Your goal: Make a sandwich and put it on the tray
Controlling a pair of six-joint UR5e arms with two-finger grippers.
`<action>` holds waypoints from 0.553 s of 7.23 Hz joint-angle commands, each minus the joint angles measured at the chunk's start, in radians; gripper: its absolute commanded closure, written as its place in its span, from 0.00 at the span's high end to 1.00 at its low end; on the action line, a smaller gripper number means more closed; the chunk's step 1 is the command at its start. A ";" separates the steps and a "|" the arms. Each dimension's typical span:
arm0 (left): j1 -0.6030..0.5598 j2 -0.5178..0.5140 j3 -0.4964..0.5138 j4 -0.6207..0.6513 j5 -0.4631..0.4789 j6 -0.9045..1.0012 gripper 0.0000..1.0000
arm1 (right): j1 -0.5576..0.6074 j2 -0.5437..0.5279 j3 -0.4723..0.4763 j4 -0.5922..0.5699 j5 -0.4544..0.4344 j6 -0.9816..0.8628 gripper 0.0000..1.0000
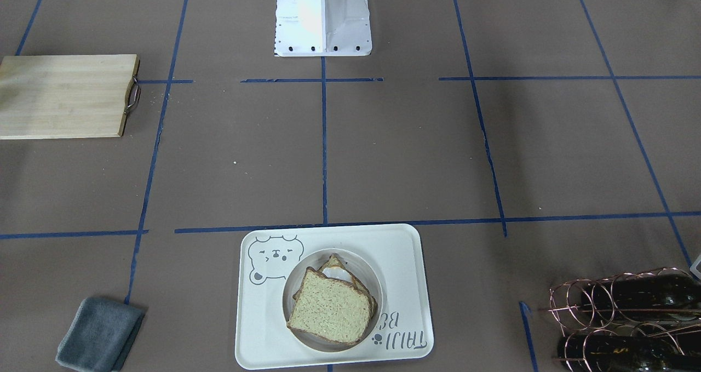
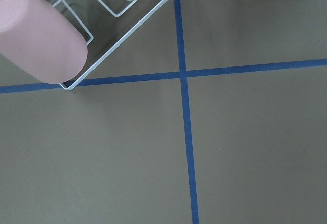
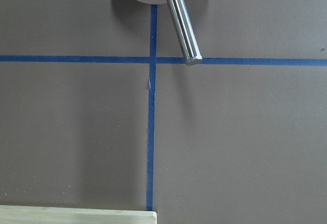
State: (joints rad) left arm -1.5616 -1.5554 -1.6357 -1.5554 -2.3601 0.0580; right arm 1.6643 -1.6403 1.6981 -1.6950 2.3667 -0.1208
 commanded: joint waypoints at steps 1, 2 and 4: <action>0.000 0.000 -0.003 0.000 0.001 -0.001 1.00 | -0.001 0.004 0.002 0.000 0.000 0.001 1.00; 0.000 -0.002 -0.003 0.000 0.001 -0.001 1.00 | 0.000 0.005 0.000 0.000 0.000 0.000 1.00; 0.000 -0.002 -0.004 0.000 0.001 -0.003 1.00 | 0.000 0.010 0.000 0.000 0.000 0.000 1.00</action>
State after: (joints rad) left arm -1.5616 -1.5567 -1.6392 -1.5554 -2.3593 0.0558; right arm 1.6641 -1.6338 1.6984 -1.6951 2.3669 -0.1210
